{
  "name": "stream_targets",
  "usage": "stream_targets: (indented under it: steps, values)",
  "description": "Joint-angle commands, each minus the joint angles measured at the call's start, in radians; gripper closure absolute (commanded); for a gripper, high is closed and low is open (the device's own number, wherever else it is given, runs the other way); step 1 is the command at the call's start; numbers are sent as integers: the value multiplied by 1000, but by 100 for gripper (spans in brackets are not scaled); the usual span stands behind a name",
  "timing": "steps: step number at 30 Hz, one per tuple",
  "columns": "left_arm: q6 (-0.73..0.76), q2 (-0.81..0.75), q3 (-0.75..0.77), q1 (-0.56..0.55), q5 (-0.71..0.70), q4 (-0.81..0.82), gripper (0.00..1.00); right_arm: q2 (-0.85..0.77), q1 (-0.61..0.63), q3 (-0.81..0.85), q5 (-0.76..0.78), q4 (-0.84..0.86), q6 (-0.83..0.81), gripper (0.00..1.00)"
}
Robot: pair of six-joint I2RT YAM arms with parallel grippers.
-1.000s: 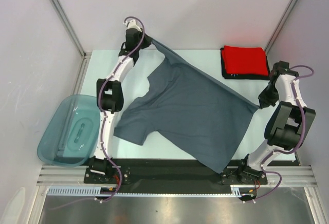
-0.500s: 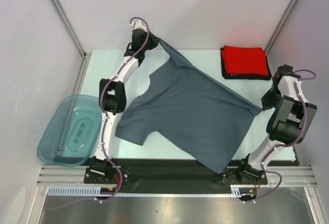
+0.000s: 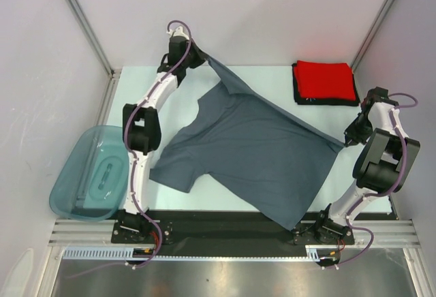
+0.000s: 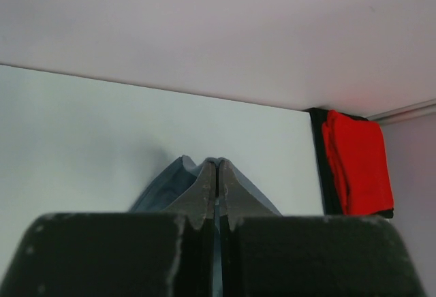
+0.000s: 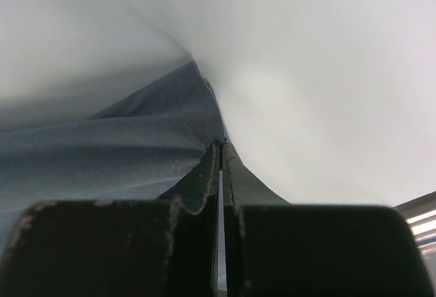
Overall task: Fold and stack the t-shirts
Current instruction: Flatten the tshirt out
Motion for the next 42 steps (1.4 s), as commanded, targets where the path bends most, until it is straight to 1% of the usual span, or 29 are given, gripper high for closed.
stream_targets:
  steps: [1, 2, 4, 5, 8, 9, 11, 12, 13, 14, 15, 16, 17, 18, 19, 20, 21, 22, 23, 24, 26, 27, 29, 31, 33, 36, 37, 40, 42]
  values:
    - [-9, -47, 38, 13, 46, 75, 100, -5, -13, 30, 26, 20, -26, 100]
    - [-23, -18, 56, 12, 60, 119, 100, 7, -13, 32, 32, 29, -25, 100]
    - [-69, 22, 94, 1, 70, 150, 100, 12, -14, 29, 34, 46, -11, 100]
    - [-83, 48, 143, -4, 69, 177, 100, 17, -14, 27, 29, 58, -8, 100]
    - [-173, 140, 205, -22, 61, 254, 100, 17, -16, 16, 21, 108, 11, 100]
    - [-225, 179, 210, -28, 46, 279, 100, 15, -19, 13, 15, 137, 14, 100]
    - [-268, 219, 255, -34, 18, 293, 100, 15, -19, 15, 4, 164, 17, 100]
    - [-288, 247, 286, -39, 9, 279, 98, 26, -19, 19, 4, 190, 12, 100]
    - [-288, 294, 329, -39, -3, 246, 93, 34, -20, 26, 4, 197, 11, 100]
    - [-284, 312, 405, -39, -12, 142, 85, 52, -25, 56, 18, 196, 8, 100]
    - [-258, 295, 391, -33, -5, 95, 75, 85, -37, 73, 8, 181, 9, 95]
    - [-239, 260, 356, -30, -3, 64, 70, 110, -42, 96, 9, 181, 9, 92]
    - [-180, 220, 311, -27, -6, 46, 56, 130, -45, 140, 20, 146, 11, 88]
    - [-143, 177, 265, -21, -9, 26, 49, 149, -51, 165, 33, 129, 11, 84]
    - [-106, 92, 224, -18, -15, 2, 34, 179, -59, 180, 52, 115, 11, 76]
    - [-39, 60, 175, -13, -15, -82, 30, 188, -63, 191, 57, 109, 5, 72]
    - [-11, 25, 159, 1, -23, -145, 31, 198, -66, 211, 64, 101, -1, 68]
    - [14, -44, 101, 8, -34, -236, 31, 211, -71, 219, 70, 95, -5, 61]
    - [72, -93, 54, 15, -34, -255, 31, 221, -73, 234, 70, 73, -9, 58]
    - [104, -139, -3, 30, -28, -261, 29, 224, -74, 257, 73, 63, -17, 53]
    - [194, -234, -129, 44, -3, -275, 25, 210, -74, 273, 67, 41, -18, 50]
    - [218, -242, -138, 57, 17, -302, 25, 201, -70, 279, 61, 37, -14, 50]
    - [265, -241, -122, 68, 63, -412, 25, 161, -59, 277, 32, 38, 9, 48]
    - [287, -221, -123, 70, 109, -479, 25, 138, -11, 286, 26, 33, 14, 46]
    - [315, -187, -134, 64, 133, -499, 27, 106, 50, 294, 11, 20, 17, 45]
    - [345, -149, -112, 48, 104, -520, 28, 46, 114, 280, -45, 3, 41, 45]
    - [350, -117, -103, 45, 81, -520, 28, 25, 165, 268, -61, 1, 44, 45]
    - [330, -60, -77, 41, 69, -528, 30, -58, 261, 213, -92, 9, 48, 44]
    - [313, -40, -79, 33, 61, -529, 32, -98, 297, 153, -118, 10, 52, 45]
